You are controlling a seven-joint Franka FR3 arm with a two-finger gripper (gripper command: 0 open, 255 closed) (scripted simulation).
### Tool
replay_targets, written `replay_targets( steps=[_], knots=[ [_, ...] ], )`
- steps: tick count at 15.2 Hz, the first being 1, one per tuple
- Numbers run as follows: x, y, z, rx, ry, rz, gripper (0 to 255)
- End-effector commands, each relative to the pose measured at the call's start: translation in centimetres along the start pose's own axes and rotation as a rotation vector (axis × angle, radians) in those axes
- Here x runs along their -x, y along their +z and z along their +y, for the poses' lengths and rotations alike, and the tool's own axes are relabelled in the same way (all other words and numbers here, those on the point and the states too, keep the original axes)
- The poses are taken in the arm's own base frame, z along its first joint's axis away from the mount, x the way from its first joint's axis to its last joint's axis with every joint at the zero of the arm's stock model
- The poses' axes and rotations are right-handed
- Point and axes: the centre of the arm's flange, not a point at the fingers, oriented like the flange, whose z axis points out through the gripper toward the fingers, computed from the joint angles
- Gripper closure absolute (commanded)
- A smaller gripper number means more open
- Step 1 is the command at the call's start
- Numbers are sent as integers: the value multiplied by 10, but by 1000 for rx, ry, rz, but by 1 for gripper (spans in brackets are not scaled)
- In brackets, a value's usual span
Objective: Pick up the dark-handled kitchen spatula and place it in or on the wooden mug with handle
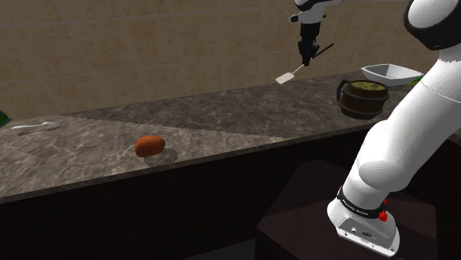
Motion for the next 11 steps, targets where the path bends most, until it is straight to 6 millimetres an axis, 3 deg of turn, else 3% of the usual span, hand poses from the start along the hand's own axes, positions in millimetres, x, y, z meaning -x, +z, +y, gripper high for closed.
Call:
replay_targets(
  steps=[1,11],
  knots=[
    [25,1,-11,0,-1,0,255],
    [149,5,-57,0,-1,0,255]
  ],
)
